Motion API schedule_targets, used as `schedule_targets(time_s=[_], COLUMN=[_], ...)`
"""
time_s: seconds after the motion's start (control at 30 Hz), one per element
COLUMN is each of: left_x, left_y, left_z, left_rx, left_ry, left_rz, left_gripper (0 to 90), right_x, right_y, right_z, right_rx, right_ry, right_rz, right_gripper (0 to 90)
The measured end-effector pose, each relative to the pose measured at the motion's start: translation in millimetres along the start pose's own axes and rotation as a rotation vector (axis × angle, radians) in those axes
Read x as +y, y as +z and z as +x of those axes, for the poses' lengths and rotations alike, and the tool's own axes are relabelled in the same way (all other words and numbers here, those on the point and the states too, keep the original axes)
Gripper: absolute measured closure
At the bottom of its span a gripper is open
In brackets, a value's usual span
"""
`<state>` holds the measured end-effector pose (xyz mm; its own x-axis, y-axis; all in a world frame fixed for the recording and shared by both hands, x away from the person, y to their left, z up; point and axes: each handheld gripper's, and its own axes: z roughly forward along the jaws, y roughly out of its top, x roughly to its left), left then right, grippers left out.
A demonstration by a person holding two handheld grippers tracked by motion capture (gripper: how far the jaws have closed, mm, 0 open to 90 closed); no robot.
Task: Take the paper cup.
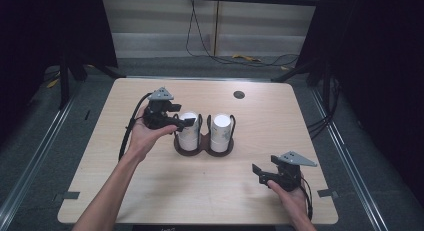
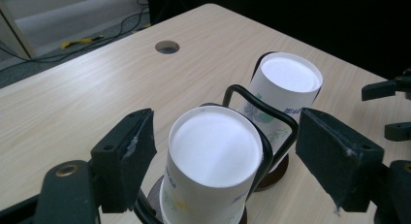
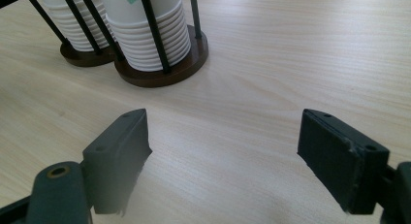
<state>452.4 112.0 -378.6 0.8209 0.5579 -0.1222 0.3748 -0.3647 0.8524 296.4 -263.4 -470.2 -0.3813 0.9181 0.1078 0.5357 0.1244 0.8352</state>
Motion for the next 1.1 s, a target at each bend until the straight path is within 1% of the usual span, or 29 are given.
schedule_targets(time_s=[0.03,0.07,0.1,0.2,0.23,0.33,0.4,0.43,0.47,0.57,0.7,0.8,0.83,1.0,1.07,1.1], left_x=[0.6,0.6,1.2,0.9,0.8,1.3,1.3,1.1,0.9,0.7,-0.5,-1.1,-1.8,-2.7,-3.2,-3.2], left_y=[1.8,1.8,5.2,8.2,11.7,14.8,15.7,16.4,17.6,22.4,25.5,26.5,26.2,28.5,29.8,29.8], left_z=[0.3,0.3,-0.3,-0.6,-0.8,0.3,0.0,-0.8,-1.4,0.2,3.6,4.5,5.6,5.5,6.3,6.3], left_rx=[-0.002,-0.002,0.003,-0.008,0.003,0.01,0.011,0.014,0.017,0.02,0.022,0.017,0.011,0.012,0.015,0.015], left_ry=[0.005,0.005,0.011,0.013,0.025,0.024,0.031,0.043,0.051,0.037,0.033,0.03,0.023,0.03,0.037,0.037], left_rz=[0.01,0.01,0.022,0.033,0.052,0.064,0.058,0.061,0.067,0.08,0.097,0.101,0.093,0.108,0.131,0.131], left_gripper=[22.0,22.6,22.8,23.3,23.8,23.9,24.3,30.1,30.1,28.6,28.5,27.7,27.3,26.7,26.9,27.1], right_x=[0.0,-0.1,0.0,0.2,0.2,0.2,0.2,0.4,0.4,0.5,0.5,0.5,0.5,0.5,0.5,0.5], right_y=[0.0,0.2,0.1,-0.1,-0.2,-0.1,-0.2,-0.4,-0.4,-0.4,-1.3,-1.1,-1.0,-0.5,-0.5,-0.8], right_z=[0.0,-0.2,-0.1,0.0,-0.3,-0.1,-0.1,-0.3,-0.3,-1.1,-0.9,-1.1,-1.1,-0.8,-0.8,-0.7], right_rx=[0.0,0.0,-0.001,-0.002,-0.001,-0.003,-0.003,-0.001,-0.001,-0.006,-0.003,-0.003,-0.001,0.003,0.004,0.0], right_ry=[-0.001,-0.003,-0.003,0.002,0.004,0.001,-0.002,0.001,0.001,-0.001,0.002,0.002,0.002,0.004,0.006,0.005], right_rz=[0.002,0.003,0.003,-0.002,-0.001,-0.002,-0.002,-0.003,-0.003,-0.003,-0.007,-0.006,-0.004,-0.004,-0.004,-0.004], right_gripper=[18.6,18.6,18.7,18.7,18.7,18.7,18.7,18.7,18.7,18.8,18.8,18.8,18.8,18.8,18.8,18.8])
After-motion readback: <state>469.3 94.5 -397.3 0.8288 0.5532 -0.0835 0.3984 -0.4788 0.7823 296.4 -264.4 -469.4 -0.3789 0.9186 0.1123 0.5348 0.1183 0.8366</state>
